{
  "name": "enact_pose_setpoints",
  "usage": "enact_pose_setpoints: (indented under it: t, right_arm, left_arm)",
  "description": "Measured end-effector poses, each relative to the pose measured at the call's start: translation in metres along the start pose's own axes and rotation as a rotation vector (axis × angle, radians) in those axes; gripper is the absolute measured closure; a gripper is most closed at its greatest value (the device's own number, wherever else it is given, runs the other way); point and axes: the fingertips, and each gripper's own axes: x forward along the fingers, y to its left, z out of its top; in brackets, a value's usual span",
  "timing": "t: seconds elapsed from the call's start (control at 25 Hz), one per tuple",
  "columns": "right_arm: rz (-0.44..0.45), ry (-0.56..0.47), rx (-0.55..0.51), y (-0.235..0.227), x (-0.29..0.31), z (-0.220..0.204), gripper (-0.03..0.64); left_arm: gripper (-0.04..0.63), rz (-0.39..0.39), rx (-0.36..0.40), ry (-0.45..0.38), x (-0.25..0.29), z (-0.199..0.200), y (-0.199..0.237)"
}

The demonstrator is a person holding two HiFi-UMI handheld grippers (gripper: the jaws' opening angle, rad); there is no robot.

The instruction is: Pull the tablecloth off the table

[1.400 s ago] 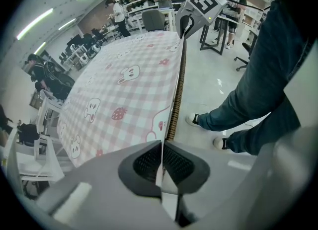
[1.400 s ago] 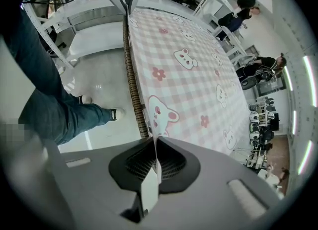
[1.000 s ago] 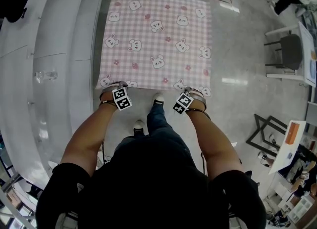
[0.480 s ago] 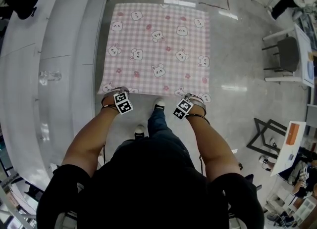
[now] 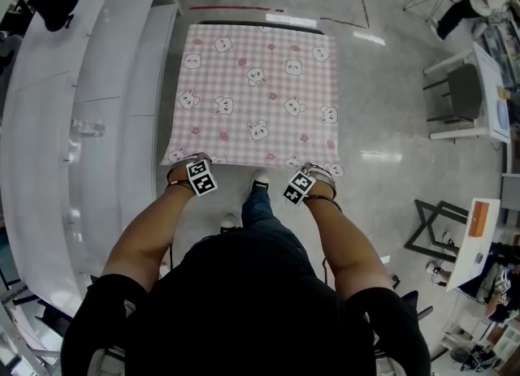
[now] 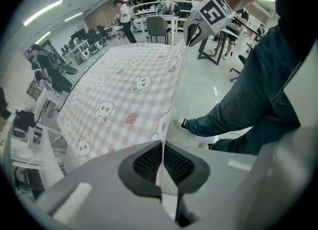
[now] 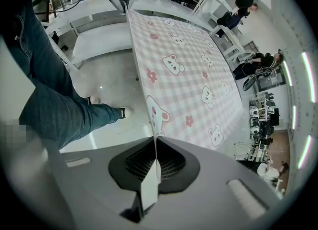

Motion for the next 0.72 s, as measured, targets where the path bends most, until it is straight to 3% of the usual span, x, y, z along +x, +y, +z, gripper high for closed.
enact_pose_setpoints:
  t: [0.72]
  right_arm:
    - [-0.035, -0.029, 0.056, 0.025, -0.047, -0.017, 0.592]
  left_arm:
    - [0.594, 0.016, 0.012, -0.042, -0.045, -0.002, -0.04]
